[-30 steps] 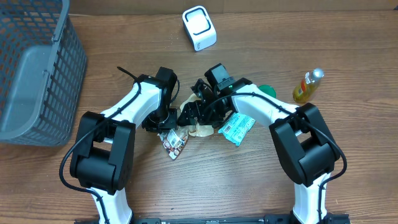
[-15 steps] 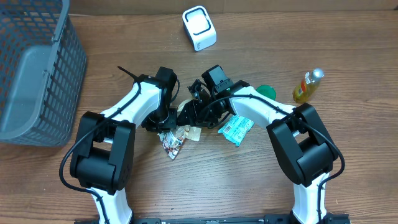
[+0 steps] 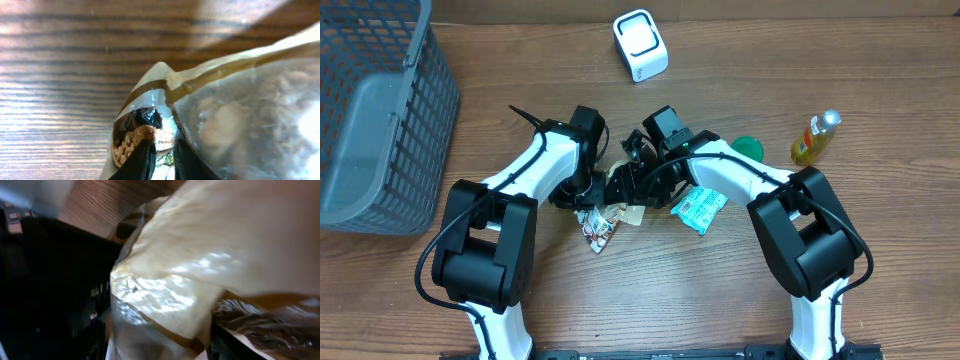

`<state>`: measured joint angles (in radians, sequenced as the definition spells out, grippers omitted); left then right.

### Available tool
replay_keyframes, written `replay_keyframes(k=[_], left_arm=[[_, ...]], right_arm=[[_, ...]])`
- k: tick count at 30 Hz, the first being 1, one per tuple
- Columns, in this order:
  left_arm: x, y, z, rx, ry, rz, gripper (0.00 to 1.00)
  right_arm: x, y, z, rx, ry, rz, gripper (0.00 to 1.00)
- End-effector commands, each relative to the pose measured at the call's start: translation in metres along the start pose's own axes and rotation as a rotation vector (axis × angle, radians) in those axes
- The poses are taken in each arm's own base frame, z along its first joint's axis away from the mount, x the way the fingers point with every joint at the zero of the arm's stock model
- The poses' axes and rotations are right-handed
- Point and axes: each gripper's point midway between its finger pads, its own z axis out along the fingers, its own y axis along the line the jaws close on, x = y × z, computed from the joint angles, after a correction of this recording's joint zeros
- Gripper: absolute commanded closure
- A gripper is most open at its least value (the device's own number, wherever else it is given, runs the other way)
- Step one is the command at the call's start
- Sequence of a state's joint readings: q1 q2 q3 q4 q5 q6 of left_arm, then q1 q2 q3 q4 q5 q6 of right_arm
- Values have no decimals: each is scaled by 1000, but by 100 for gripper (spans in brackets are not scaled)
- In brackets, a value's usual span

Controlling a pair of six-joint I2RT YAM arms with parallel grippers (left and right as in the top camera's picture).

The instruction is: Scan the item barcode

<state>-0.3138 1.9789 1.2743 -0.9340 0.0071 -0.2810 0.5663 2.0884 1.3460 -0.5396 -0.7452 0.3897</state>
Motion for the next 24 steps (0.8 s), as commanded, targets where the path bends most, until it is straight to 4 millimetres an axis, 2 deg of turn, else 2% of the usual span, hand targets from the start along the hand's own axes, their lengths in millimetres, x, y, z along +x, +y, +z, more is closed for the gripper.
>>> replay_keyframes(k=[1, 8, 14, 19, 24], left_arm=[[1, -6, 15, 16, 14, 23, 86], [0, -6, 15, 17, 10, 39, 87], [-8, -4, 1, 30, -32, 28, 87], [-27, 1, -38, 93, -139, -12, 85], [-49, 22, -88, 122, -286, -74, 80]], right_arm=[[14, 13, 15, -23, 47, -35, 41], [14, 17, 19, -21, 40, -59, 63], [12, 17, 19, -23, 34, -63, 69], [10, 16, 18, -5, 27, -107, 72], [4, 21, 9, 28, 10, -171, 78]])
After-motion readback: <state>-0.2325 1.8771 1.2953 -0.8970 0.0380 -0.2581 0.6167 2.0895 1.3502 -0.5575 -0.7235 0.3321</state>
